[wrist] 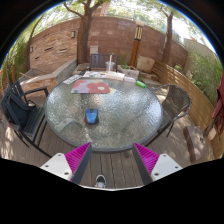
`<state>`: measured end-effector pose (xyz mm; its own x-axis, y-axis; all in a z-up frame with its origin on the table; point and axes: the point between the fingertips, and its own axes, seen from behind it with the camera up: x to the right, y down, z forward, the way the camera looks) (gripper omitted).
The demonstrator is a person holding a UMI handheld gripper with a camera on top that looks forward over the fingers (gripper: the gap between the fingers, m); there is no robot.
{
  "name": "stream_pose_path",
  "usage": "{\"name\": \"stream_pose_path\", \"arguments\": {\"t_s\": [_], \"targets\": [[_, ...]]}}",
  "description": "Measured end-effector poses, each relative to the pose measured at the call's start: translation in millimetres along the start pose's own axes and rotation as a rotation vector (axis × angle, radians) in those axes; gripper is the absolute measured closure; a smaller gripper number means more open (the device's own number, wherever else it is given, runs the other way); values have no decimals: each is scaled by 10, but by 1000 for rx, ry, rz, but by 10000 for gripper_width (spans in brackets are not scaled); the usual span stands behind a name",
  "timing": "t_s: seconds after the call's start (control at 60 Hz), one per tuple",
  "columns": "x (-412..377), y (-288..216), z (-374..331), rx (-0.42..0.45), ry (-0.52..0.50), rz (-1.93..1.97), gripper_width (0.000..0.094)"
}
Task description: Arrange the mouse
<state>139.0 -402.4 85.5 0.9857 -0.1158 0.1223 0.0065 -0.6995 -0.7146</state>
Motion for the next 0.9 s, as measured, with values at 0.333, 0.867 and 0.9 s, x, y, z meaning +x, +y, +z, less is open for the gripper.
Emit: {"name": "stream_pose_path", "arguments": {"t_s": [0.333, 0.867, 0.9], "targets": [[-795, -726, 1657, 51, -101, -25, 127], [-1080, -908, 1954, 4, -197, -70, 566], [-1122, -1067, 1875, 24, -217, -72, 565]]}}
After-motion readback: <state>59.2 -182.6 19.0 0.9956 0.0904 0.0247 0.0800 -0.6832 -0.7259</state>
